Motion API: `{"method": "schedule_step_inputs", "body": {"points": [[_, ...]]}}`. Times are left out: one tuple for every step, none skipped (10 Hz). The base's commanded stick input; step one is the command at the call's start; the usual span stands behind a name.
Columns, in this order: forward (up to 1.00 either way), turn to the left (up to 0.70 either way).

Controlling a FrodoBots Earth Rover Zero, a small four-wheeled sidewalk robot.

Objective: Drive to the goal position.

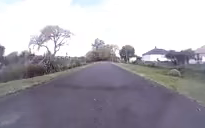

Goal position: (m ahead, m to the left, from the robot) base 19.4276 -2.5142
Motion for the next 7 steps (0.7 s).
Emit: {"method": "schedule_step_inputs", "body": {"points": [[0.85,-0.28],[0.85,-0.34],[0.85,-0.34],[0.85,-0.34],[0.85,-0.34],[0.85,-0.34],[0.85,-0.2]]}}
